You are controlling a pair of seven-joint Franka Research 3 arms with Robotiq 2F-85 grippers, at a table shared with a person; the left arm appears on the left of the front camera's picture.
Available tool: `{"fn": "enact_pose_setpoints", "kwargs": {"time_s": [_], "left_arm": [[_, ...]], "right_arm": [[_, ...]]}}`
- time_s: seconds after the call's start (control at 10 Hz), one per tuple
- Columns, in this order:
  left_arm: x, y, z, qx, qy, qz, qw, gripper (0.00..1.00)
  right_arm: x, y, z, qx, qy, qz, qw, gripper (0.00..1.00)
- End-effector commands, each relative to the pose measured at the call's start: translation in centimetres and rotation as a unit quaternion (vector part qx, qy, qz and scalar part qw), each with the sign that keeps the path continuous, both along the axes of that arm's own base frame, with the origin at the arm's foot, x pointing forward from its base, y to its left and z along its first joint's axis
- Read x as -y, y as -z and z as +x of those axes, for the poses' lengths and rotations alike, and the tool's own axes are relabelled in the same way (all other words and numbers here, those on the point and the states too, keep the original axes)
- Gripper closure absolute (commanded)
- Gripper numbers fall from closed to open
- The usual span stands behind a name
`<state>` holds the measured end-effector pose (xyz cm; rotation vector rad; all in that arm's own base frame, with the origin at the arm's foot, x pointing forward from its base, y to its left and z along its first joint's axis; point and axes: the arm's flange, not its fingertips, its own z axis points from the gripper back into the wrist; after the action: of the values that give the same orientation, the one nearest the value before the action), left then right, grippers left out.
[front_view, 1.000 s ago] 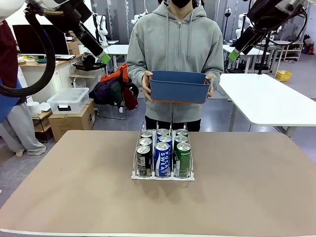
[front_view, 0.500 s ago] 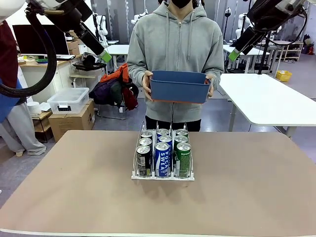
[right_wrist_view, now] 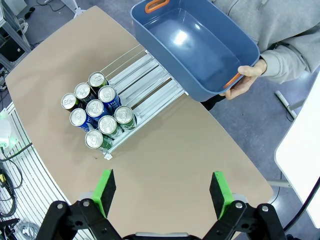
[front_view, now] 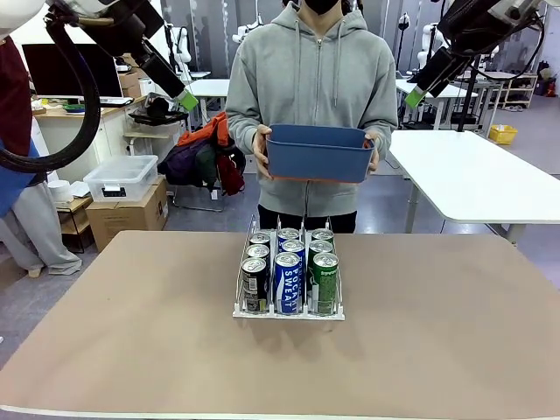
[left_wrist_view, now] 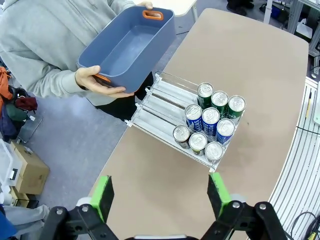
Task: Fill the beverage cans into the dispenser.
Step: Place the picked Pepsi coke in the line of the Automatic Can Dispenser with the same cans.
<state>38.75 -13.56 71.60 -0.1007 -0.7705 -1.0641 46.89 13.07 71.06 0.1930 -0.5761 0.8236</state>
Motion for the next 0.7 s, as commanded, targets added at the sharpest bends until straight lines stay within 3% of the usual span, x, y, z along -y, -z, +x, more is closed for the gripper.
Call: {"fn": "enact_pose_setpoints", "kwargs": {"time_s": [0.0,0.6], "left_arm": [[-0.2,0.04,0.01,-0.001,-0.001,0.004,1.0,0.0],[-0.2,0.04,0.01,-0.001,-0.001,0.004,1.0,0.0]], "right_arm": [[0.16,0.08,-0.22,0.0,0.0,0.0,1.0,0.0],[0.16,0.08,-0.22,0.0,0.0,0.0,1.0,0.0]]}}
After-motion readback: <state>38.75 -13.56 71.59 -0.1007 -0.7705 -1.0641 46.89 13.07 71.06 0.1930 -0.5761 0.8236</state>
